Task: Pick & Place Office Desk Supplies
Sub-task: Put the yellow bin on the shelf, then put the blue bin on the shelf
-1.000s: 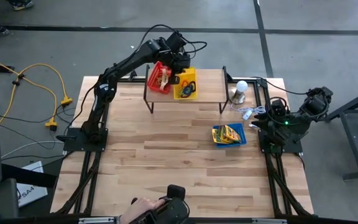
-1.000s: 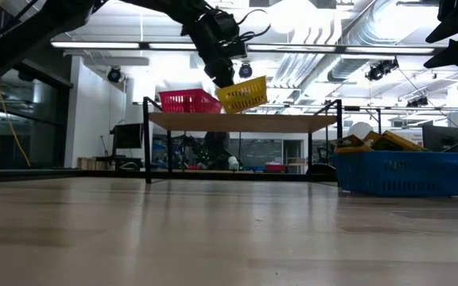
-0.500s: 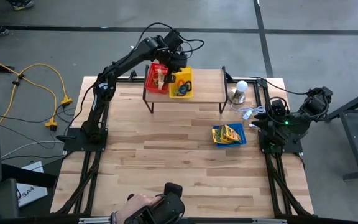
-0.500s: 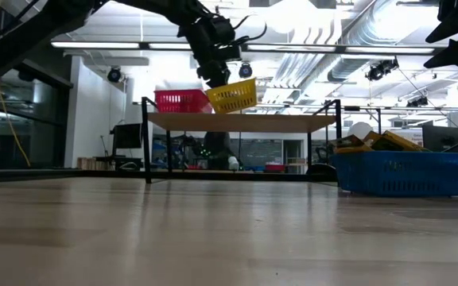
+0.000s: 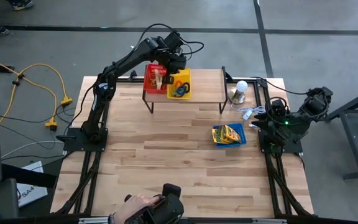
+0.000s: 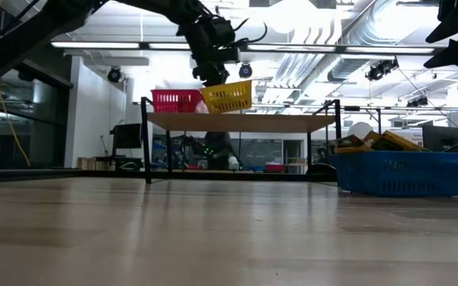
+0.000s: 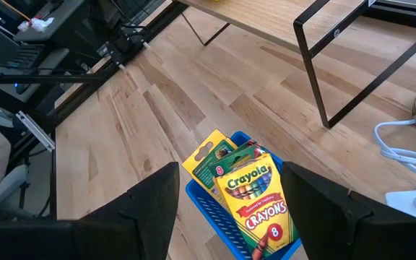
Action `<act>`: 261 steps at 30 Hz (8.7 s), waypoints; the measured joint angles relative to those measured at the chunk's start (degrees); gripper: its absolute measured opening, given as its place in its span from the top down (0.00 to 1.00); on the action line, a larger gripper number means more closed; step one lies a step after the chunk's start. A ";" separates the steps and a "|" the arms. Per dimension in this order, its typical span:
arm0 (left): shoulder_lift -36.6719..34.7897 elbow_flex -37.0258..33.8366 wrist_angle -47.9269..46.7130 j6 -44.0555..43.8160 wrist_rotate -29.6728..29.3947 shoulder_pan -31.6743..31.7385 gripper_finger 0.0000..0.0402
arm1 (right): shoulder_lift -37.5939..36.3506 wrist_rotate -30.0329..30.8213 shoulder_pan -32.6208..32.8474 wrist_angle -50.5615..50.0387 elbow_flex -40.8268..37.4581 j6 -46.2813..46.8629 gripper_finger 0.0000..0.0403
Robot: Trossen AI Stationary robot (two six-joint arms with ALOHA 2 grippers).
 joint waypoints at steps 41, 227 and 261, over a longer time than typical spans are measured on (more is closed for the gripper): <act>-0.28 -0.02 -0.26 -0.81 -3.16 -0.92 0.77 | -0.01 0.01 -0.01 0.00 0.00 -0.02 0.43; -111.92 -133.20 70.60 -62.65 -15.23 -42.79 0.76 | -0.01 0.01 -0.01 0.00 0.00 -0.01 0.43; -111.43 -133.37 69.01 -62.95 -5.91 -34.88 0.76 | -0.01 0.01 0.00 -0.01 0.00 -0.02 0.43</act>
